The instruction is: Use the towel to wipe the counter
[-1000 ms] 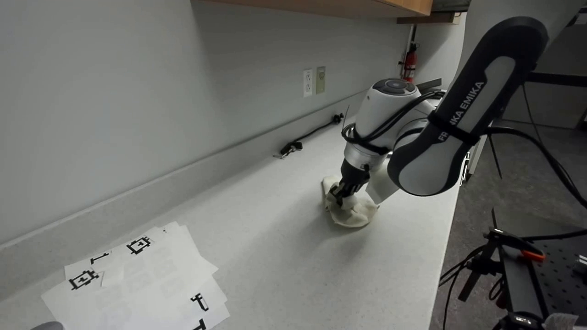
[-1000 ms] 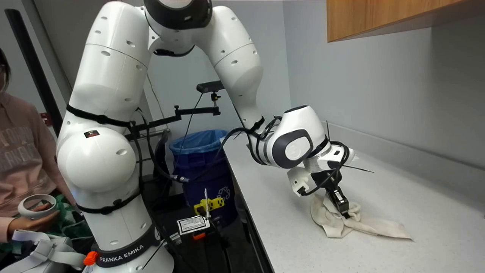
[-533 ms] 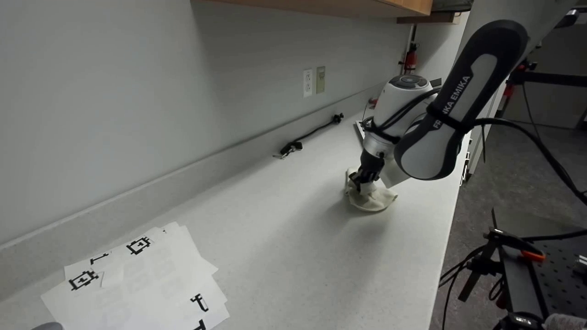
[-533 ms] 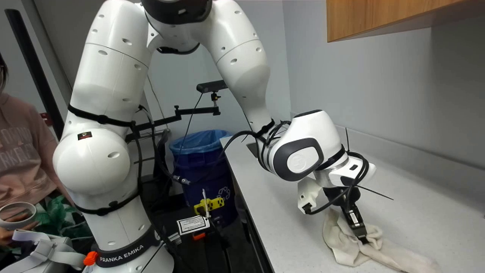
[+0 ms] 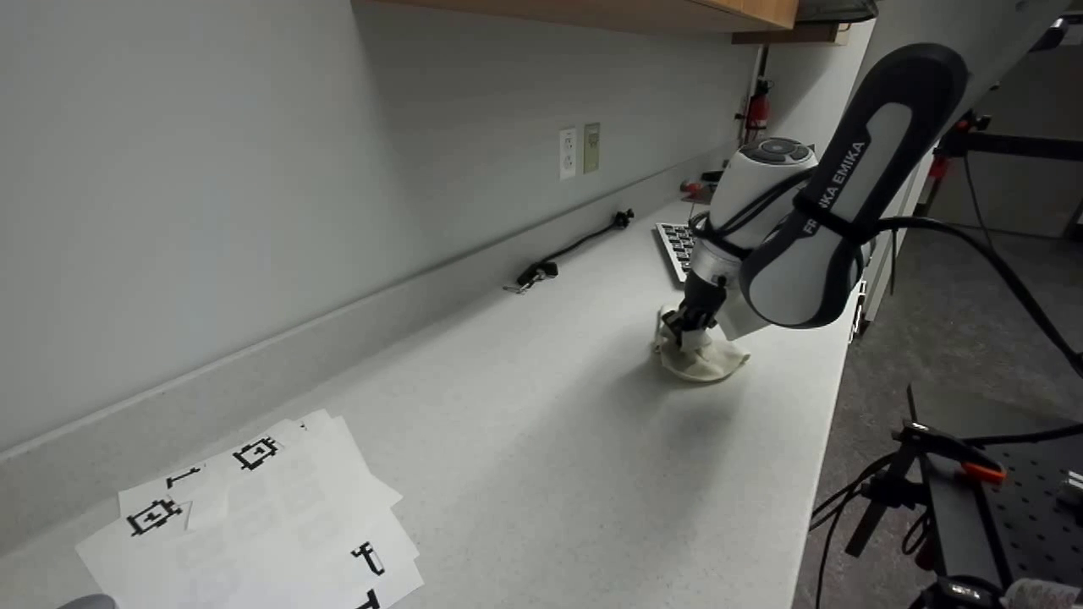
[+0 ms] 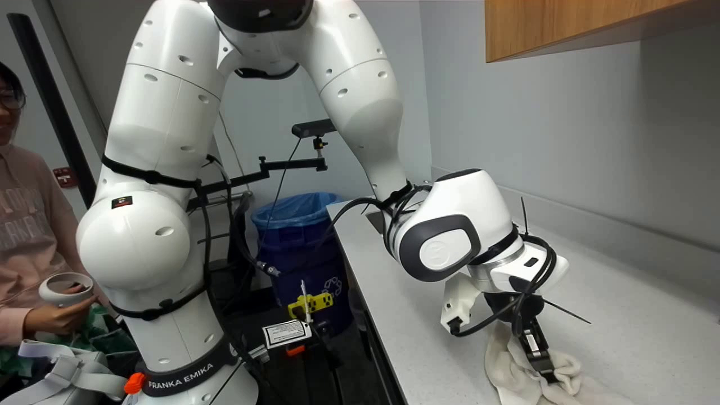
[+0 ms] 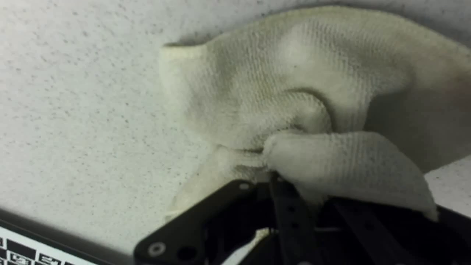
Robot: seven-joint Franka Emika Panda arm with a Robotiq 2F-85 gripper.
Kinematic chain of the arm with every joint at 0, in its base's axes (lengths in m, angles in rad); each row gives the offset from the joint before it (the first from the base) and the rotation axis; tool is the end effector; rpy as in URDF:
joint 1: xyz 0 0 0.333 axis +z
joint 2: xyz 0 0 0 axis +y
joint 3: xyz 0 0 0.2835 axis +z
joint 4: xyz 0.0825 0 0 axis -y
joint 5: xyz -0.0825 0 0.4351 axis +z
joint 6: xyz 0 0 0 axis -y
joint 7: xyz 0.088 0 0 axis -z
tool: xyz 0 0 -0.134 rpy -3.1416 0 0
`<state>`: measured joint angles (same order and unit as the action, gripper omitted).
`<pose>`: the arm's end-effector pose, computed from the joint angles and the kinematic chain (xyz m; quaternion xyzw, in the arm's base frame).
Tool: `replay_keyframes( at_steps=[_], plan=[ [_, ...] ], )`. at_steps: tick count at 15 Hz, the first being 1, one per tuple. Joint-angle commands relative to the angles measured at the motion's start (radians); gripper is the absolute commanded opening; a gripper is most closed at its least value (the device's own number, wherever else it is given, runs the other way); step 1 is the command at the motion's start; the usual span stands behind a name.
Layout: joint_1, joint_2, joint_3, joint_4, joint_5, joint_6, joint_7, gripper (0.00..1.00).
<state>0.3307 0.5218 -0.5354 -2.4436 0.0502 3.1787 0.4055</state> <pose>0.4872 -0.1500 0.0531 0.9435 -0.2735 0.1545 0.1052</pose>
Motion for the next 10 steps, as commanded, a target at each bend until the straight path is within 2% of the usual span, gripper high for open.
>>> replay_keyframes(
  at_steps=[1, 7, 10],
  plan=[
    [0.086, 0.013, -0.033, -0.003, 0.036, 0.005, -0.050, 0.02],
    [0.307, 0.019, -0.058, 0.006, 0.033, -0.001, -0.046, 0.02],
    [0.383, 0.019, -0.058, 0.016, 0.032, -0.003, -0.054, 0.02]
  ],
)
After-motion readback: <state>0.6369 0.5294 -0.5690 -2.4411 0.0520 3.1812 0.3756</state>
